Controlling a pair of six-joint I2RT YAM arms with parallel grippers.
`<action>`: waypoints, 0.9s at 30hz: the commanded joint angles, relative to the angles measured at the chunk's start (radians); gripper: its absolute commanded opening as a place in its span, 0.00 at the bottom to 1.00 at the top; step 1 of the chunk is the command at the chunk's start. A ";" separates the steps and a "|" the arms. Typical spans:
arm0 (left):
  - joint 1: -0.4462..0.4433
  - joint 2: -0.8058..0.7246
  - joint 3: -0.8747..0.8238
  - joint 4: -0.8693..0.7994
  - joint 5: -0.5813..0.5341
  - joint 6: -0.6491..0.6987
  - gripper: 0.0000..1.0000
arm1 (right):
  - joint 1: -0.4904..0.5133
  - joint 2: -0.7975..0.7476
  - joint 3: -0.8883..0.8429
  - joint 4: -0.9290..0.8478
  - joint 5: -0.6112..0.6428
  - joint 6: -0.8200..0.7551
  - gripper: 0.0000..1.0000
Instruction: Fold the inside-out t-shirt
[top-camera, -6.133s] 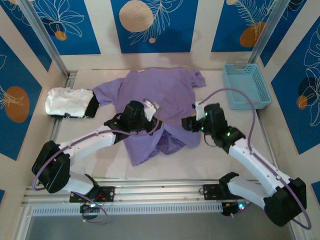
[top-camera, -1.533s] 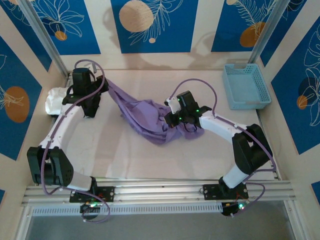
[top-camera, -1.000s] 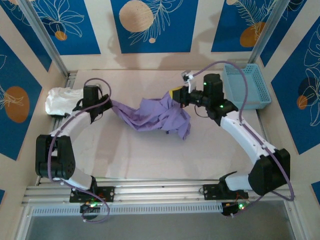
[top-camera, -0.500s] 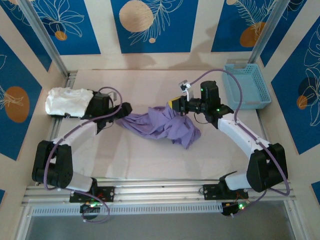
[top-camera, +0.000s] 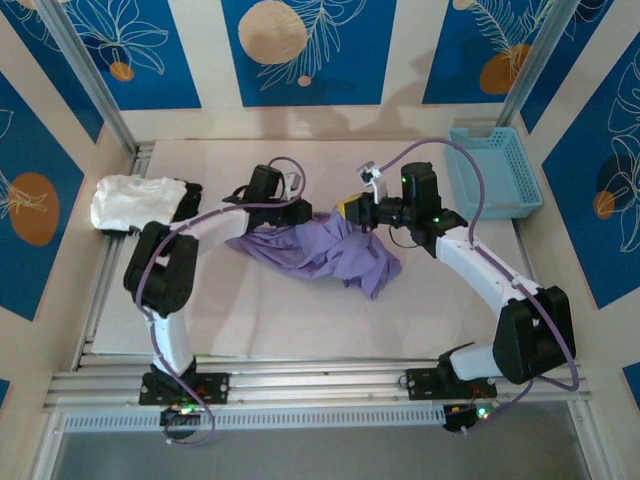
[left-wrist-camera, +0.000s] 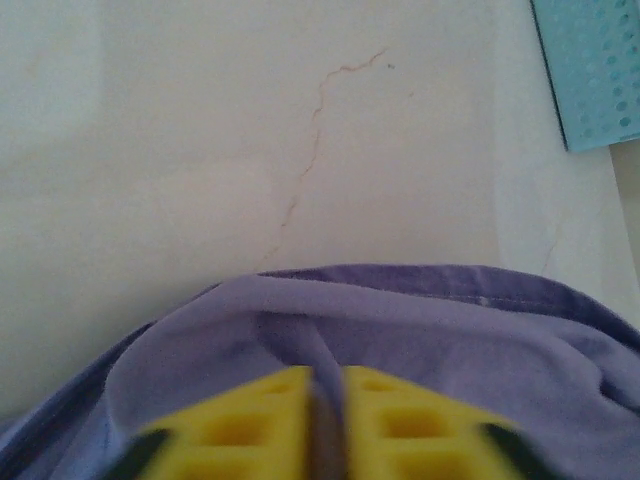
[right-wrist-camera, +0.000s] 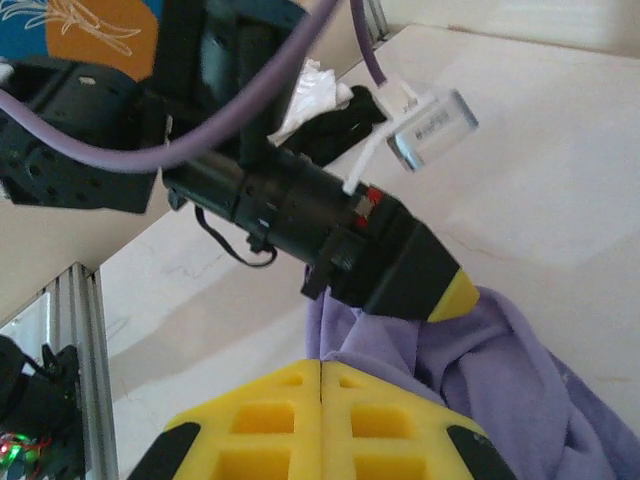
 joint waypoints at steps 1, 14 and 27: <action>0.036 0.004 0.077 -0.034 0.026 -0.003 0.00 | -0.051 -0.057 0.119 0.035 0.010 0.048 0.00; 0.313 -0.310 -0.176 0.325 -0.065 -0.247 0.00 | -0.124 -0.355 -0.109 0.279 0.058 0.116 0.00; 0.251 -0.401 -0.448 0.520 0.143 -0.219 0.00 | 0.175 -0.132 -0.241 0.117 0.335 0.086 0.30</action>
